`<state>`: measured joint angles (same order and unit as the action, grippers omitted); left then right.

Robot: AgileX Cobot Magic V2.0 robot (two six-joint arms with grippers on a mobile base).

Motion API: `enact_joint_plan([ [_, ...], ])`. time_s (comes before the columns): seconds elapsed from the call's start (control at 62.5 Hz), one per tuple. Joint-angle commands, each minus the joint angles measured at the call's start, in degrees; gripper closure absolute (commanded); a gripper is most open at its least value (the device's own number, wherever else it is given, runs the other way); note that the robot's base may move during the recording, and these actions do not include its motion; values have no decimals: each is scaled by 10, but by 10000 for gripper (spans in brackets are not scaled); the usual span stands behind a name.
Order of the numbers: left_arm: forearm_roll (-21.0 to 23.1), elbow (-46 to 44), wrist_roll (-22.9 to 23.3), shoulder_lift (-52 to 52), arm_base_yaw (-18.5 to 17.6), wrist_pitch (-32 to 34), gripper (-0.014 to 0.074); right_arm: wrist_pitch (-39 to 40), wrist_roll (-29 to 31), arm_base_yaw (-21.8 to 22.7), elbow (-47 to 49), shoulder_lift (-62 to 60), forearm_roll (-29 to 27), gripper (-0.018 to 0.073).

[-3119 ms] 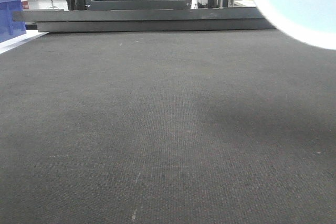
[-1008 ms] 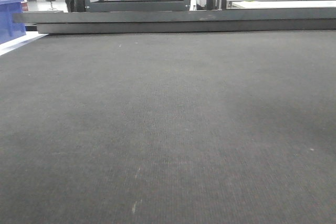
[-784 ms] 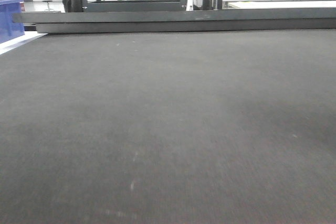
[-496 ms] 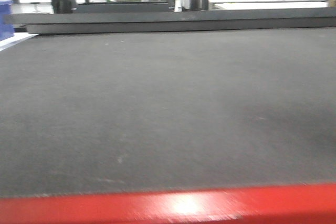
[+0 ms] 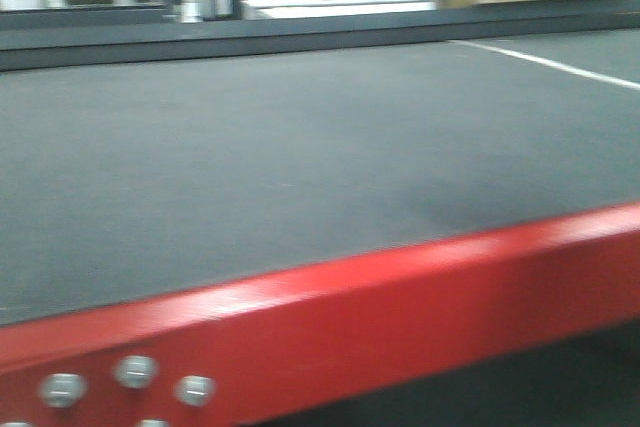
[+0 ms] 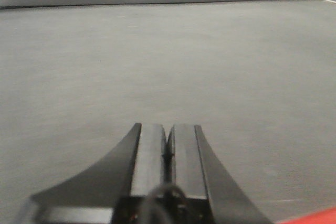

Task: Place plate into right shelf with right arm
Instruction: 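Drive the base away from the table holding the plate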

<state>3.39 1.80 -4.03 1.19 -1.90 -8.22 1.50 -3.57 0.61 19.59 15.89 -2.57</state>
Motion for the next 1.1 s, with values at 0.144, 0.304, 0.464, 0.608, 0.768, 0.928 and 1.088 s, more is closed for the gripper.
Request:
enact_joint_plan([
  [0.144,2,5,-2,1,-4,48,643,51,0,4,18,5,-1,505],
  [0.304,2,5,-2,1,-4,48,643,51,0,4,18,5,-1,505],
  [0.464,2,5,-2,1,-4,48,643,51,0,4,18,5,-1,505],
  [0.608,2,5,-2,1,-4,48,643,51,0,4,18,5,-1,505],
  [0.768,2,5,-2,1,-4,48,643,51,0,4,18,5,-1,505],
  [0.928,2,5,-2,1,-4,48,643,51,0,4,18,5,-1,505],
  [1.088,2,5,-2,1,-4,48,643,51,0,4,18,5,-1,505],
])
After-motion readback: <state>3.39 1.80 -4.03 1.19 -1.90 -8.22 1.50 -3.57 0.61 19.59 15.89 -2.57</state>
